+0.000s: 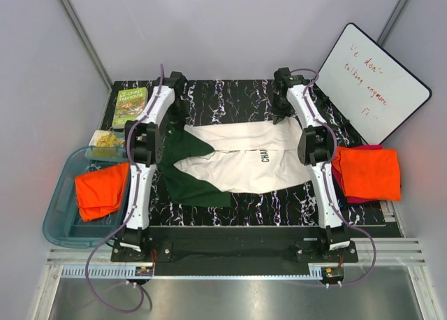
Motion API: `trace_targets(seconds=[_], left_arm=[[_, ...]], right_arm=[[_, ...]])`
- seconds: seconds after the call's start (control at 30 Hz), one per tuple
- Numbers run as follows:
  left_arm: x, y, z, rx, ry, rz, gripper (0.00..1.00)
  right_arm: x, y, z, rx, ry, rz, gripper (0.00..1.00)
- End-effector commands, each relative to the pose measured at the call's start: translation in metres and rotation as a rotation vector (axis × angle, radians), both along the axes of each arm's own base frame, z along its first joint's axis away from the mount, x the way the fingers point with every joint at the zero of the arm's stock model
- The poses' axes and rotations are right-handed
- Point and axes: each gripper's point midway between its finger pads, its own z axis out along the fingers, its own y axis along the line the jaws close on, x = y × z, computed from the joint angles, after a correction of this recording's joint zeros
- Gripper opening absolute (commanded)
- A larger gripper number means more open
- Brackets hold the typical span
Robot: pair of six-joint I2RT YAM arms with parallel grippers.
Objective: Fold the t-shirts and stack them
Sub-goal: Fold the tshirt
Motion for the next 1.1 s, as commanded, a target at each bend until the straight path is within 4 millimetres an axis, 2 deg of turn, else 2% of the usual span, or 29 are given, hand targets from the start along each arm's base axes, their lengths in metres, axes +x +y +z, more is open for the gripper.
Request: trace_targets(seconds=[0.0,0.07,0.1,0.17,0.2,0.23,0.27,0.3,0.33,0.37,0.4,0.43,0.47,0.5,0.53,0.57,0.6,0.63,0.67,0.7,0.73,0.77,0.83,0.87,0.93,1.07], left_arm=[[0.060,0.027,0.031,-0.048,-0.226,0.142,0.00],[0.077,0.028,0.046,-0.093,-0.301,0.140,0.00],[0.083,0.027,0.060,-0.112,-0.342,0.124,0.00],[0.090,0.009,0.086,-0.204,-0.409,0.050,0.00],[0.089,0.004,0.112,-0.218,-0.465,-0.001,0.00],[0.085,-0.002,0.124,-0.231,-0.484,-0.030,0.00],[0.073,-0.012,0.121,-0.247,-0.460,-0.062,0.04],[0.065,-0.015,0.153,-0.251,-0.517,-0.092,0.08],[0.056,-0.017,0.159,-0.248,-0.518,-0.105,0.18],[0.037,-0.020,0.169,-0.242,-0.512,-0.119,0.42],[0.028,-0.020,0.172,-0.233,-0.507,-0.122,0.54],[0.018,-0.019,0.173,-0.228,-0.498,-0.125,0.62],[0.002,-0.017,0.156,-0.213,-0.445,-0.122,0.69],[-0.009,-0.015,0.171,-0.207,-0.468,-0.129,0.76],[-0.017,-0.014,0.170,-0.196,-0.459,-0.135,0.77],[-0.032,-0.009,0.164,-0.177,-0.435,-0.126,0.78],[-0.039,-0.006,0.162,-0.167,-0.424,-0.122,0.78],[-0.050,-0.001,0.148,-0.140,-0.388,-0.114,0.77],[-0.058,0.003,0.153,-0.130,-0.393,-0.110,0.77],[-0.064,0.004,0.148,-0.123,-0.376,-0.110,0.76],[-0.069,0.006,0.143,-0.117,-0.358,-0.112,0.74],[-0.078,0.009,0.135,-0.103,-0.332,-0.110,0.73],[-0.086,0.010,0.127,-0.103,-0.302,-0.110,0.72],[-0.091,0.010,0.119,-0.104,-0.279,-0.109,0.72],[-0.096,0.009,0.109,-0.107,-0.249,-0.118,0.71],[-0.104,0.005,0.076,-0.124,-0.150,-0.139,0.72]], right_arm=[[0.048,-0.034,0.001,-0.103,-0.177,-0.082,0.00],[0.056,-0.038,0.005,-0.091,-0.206,-0.090,0.00],[0.060,-0.037,0.010,-0.072,-0.222,-0.091,0.00],[0.062,-0.032,0.015,-0.011,-0.229,-0.086,0.00],[0.064,-0.028,0.027,0.008,-0.250,-0.079,0.00],[0.064,-0.022,0.035,0.040,-0.257,-0.069,0.00],[0.064,-0.019,0.037,0.057,-0.262,-0.065,0.00],[0.065,-0.018,0.061,0.073,-0.302,-0.062,0.00],[0.063,-0.012,0.070,0.105,-0.311,-0.050,0.00],[0.059,-0.010,0.071,0.114,-0.306,-0.045,0.00],[0.057,-0.009,0.094,0.126,-0.336,-0.038,0.00],[0.054,-0.006,0.103,0.137,-0.342,-0.028,0.00],[0.047,-0.007,0.101,0.140,-0.323,-0.027,0.00],[0.043,-0.007,0.120,0.147,-0.349,-0.021,0.00],[0.038,-0.006,0.125,0.156,-0.346,-0.014,0.00],[0.031,-0.006,0.121,0.157,-0.323,-0.013,0.00],[0.025,-0.005,0.136,0.165,-0.338,-0.007,0.00],[0.018,-0.006,0.131,0.166,-0.314,-0.007,0.00],[0.014,-0.005,0.132,0.170,-0.308,-0.003,0.00],[0.009,-0.004,0.141,0.176,-0.316,0.003,0.00],[0.005,-0.005,0.142,0.177,-0.310,0.004,0.00],[-0.002,-0.007,0.134,0.175,-0.281,0.004,0.00],[-0.009,-0.006,0.138,0.177,-0.277,0.010,0.00],[-0.016,-0.007,0.129,0.173,-0.250,0.008,0.00],[-0.021,-0.007,0.130,0.171,-0.243,0.012,0.00],[-0.033,-0.012,0.119,0.155,-0.206,0.010,0.01]])
